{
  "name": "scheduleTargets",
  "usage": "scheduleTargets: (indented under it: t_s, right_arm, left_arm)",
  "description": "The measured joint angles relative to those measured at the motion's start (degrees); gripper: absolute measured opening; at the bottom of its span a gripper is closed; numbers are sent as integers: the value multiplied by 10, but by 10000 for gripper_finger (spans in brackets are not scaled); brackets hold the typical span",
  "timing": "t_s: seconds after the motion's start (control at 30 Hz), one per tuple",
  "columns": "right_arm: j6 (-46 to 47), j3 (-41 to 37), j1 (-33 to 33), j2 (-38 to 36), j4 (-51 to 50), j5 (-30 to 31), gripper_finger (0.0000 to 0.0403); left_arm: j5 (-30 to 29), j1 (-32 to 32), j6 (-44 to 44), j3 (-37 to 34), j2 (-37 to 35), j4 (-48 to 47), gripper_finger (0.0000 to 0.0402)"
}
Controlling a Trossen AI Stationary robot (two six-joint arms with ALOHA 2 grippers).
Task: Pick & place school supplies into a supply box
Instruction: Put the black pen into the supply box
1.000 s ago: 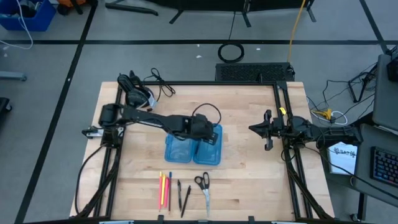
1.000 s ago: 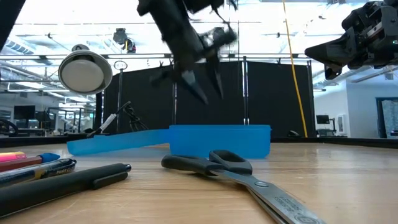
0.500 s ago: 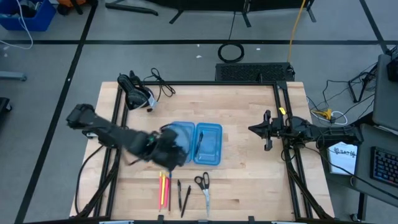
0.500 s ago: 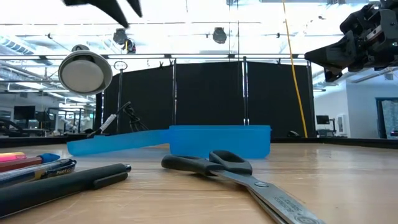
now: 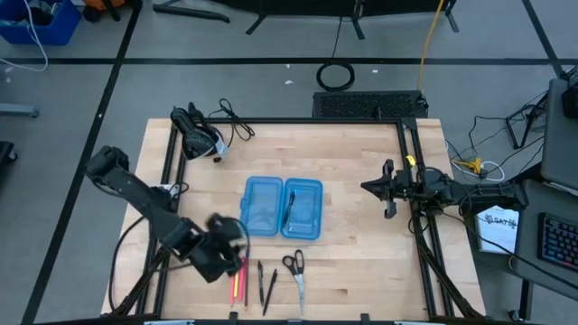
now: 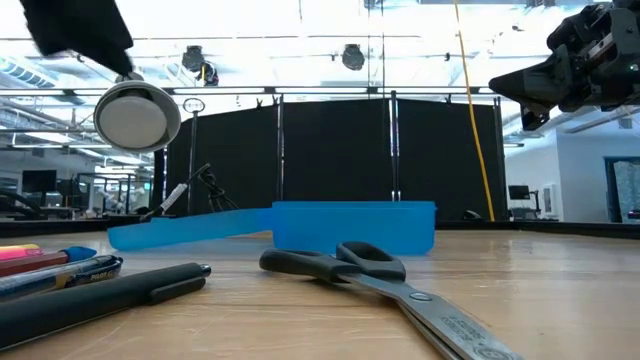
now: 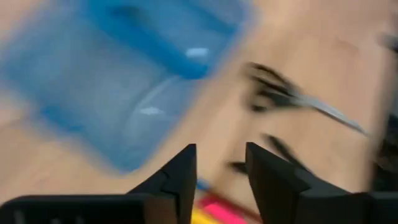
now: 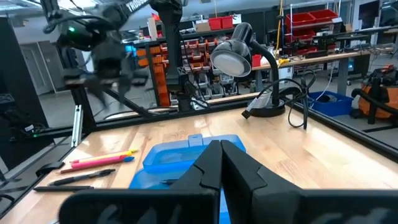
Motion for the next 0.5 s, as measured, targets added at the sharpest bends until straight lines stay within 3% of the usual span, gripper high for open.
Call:
scheduleTargets:
  t_s: [0.1, 0.2, 0.37, 0.5]
  right_arm:
    - [4, 0, 0, 0, 0, -6, 0]
    - [14, 0, 0, 0, 0, -32, 0]
    - [39, 0, 0, 0, 0, -92, 0]
    - [48, 0, 0, 0, 1, -142, 0]
  left_arm:
    - [80, 32, 188, -66, 0, 202, 99]
    - [116, 74, 321, -101, -2, 310, 66]
    - [115, 135, 449, -110, -58, 326, 12]
    - [96, 148, 532, -110, -146, 293, 7]
